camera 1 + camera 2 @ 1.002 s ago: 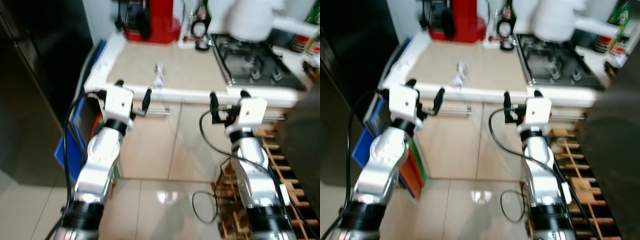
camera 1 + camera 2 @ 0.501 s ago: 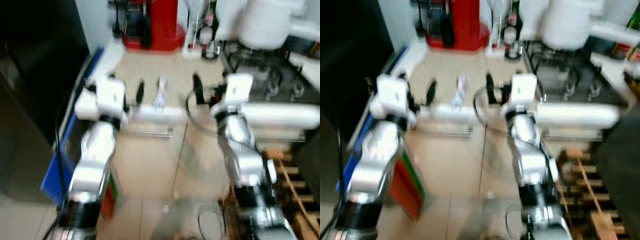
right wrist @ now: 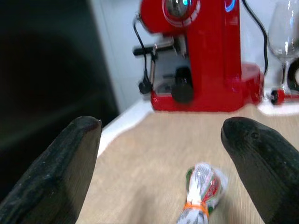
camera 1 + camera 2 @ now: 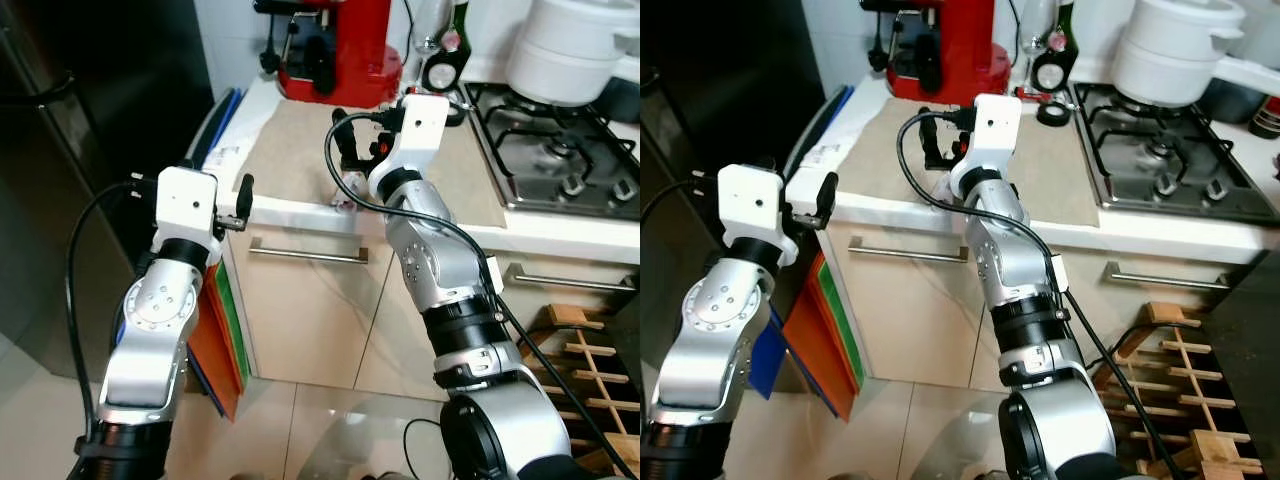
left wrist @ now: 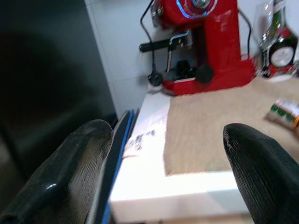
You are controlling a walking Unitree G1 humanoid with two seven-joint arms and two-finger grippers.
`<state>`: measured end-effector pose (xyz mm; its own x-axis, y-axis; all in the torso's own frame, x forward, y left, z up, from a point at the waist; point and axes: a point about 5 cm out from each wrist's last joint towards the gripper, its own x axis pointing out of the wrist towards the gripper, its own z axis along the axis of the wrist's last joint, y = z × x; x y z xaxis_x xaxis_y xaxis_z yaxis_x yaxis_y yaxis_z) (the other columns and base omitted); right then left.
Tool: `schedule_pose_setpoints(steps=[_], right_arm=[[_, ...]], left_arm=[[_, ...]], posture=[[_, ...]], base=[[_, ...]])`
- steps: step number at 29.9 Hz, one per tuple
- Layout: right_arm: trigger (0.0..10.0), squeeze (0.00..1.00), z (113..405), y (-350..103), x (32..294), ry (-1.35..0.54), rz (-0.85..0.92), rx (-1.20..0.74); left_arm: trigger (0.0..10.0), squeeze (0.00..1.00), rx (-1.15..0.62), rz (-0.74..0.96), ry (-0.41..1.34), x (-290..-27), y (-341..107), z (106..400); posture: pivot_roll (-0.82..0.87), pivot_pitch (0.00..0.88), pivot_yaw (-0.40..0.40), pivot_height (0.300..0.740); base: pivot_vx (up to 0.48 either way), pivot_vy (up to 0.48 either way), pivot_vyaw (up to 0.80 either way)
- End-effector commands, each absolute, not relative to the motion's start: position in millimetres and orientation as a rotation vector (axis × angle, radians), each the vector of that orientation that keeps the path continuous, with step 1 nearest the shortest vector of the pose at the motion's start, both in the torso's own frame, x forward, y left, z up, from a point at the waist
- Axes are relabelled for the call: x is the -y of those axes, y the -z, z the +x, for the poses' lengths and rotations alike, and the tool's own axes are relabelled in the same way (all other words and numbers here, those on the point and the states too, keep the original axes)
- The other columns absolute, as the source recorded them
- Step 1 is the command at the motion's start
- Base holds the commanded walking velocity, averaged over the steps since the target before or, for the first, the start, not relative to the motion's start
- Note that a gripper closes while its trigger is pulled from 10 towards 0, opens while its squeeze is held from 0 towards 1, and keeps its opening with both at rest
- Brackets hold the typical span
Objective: Restocking fridge
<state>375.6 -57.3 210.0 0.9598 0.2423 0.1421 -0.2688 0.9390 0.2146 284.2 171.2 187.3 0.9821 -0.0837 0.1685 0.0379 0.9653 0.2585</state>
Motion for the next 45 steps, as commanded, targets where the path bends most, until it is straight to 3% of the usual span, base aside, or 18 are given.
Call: schedule_pose_setpoints(steps=[1, 11, 25, 33, 42, 43, 44, 45], right_arm=[[10.0, 0.0, 381, -213, 57, -0.223, 0.212, 0.086], [10.0, 0.0, 389, -203, 44, -0.189, 0.204, -0.045], [10.0, 0.0, 390, -192, 50, -0.059, 0.111, -0.113], [10.0, 0.0, 389, -180, 41, -0.072, 0.3, -0.294], [10.0, 0.0, 397, -180, 53, -0.044, 0.291, -0.387], [4.3, 0.0, 396, -175, 53, -0.047, 0.305, -0.423], [4.3, 0.0, 396, -173, 53, -0.046, 0.308, -0.43], [0.0, 0.0, 396, -172, 53, -0.048, 0.312, -0.433]], left_arm=[[10.0, 0.0, 0.17, 0.266, 0.043, -179, -192, 281], [10.0, 0.0, 0.144, 0.274, 0.012, -188, -196, 277], [10.0, 0.0, 0.125, 0.256, 0.0, -187, -196, 279], [10.0, 0.0, 0.115, 0.256, -0.005, -190, -197, 282], [10.0, 0.0, 0.118, 0.258, -0.006, -190, -200, 284], [10.0, 0.0, 0.118, 0.253, -0.01, -190, -200, 285], [10.0, 0.0, 0.118, 0.251, -0.011, -189, -200, 285], [10.0, 0.0, 0.118, 0.248, -0.012, -189, -199, 285]], posture=[[0.19, 0.049, -0.008, 0.74], [0.2, 0.061, -0.008, 0.74], [0.19, 0.05, -0.033, 0.74], [0.19, 0.049, -0.013, 0.74], [0.18, 0.038, -0.022, 0.74], [0.18, 0.035, -0.028, 0.74], [0.18, 0.035, -0.028, 0.74], [0.18, 0.033, -0.031, 0.74]], base=[[0.0, 0.0, 0.0], [0.0, 0.0, 0.0], [0.0, 0.0, 0.0], [0.0, 0.0, 0.0], [0.0, 0.0, 0.0], [0.0, 0.0, 0.0], [0.0, 0.0, 0.0], [0.0, 0.0, 0.0]])
